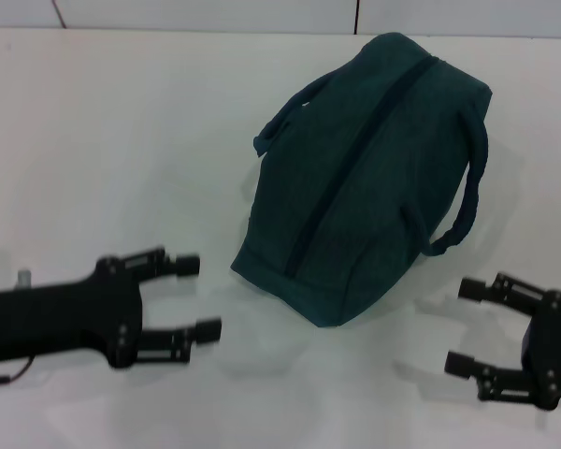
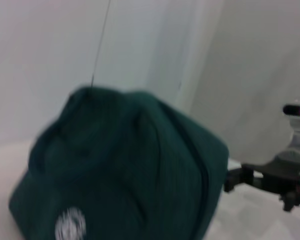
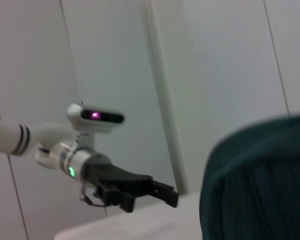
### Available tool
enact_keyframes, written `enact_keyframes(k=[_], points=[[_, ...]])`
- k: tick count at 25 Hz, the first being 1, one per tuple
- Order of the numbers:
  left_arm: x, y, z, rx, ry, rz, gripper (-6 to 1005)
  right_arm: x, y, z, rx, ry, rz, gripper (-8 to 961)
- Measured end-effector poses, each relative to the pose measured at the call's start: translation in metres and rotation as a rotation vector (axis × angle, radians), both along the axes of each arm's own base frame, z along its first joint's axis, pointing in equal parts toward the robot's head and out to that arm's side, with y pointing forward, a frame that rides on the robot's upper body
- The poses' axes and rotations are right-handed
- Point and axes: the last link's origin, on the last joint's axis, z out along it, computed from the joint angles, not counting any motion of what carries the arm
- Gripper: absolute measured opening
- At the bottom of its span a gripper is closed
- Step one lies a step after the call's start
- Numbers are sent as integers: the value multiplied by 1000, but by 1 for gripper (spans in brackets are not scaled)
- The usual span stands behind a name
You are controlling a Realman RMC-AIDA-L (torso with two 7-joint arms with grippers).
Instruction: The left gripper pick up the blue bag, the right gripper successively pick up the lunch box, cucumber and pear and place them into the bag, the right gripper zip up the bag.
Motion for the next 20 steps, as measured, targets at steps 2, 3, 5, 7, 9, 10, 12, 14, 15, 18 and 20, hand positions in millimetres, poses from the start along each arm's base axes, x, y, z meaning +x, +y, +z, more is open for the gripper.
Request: enact_keyframes(k=[2,3,5,7,9,10,12,14,15,18,20], points=[[-9,-6,-6,-25,31,17,888,5,-4,-6,-10,-28,-20,872],[-14,-9,-8,-28,47,19,888,6,-5,-9,-15,-39,-29,872],[-21,-13,-12,-24,65,22,887,10,-7,-16,-24,-68,-46,872],[-26,-16,-16,-12,69,28,887,13,-9,-21,-32,-95,-56,872],[-28,-18,-18,-9,72,30,887,15,-10,-24,-40,-114,-60,872],[-29,-19,-20,-13,75,29,887,16,-10,-25,-41,-120,-62,872],[-30,-22,-22,-21,79,25,887,16,-10,-26,-40,-124,-65,872],[-31,-23,-23,-20,80,25,887,17,-11,-26,-33,-123,-65,872],[-31,-23,-22,-18,80,25,887,17,-11,-25,-30,-121,-66,872],[-30,-22,-22,-17,76,23,887,17,-13,-25,-25,-115,-65,872],[-30,-22,-22,-18,75,21,887,17,-13,-26,-24,-114,-64,872]])
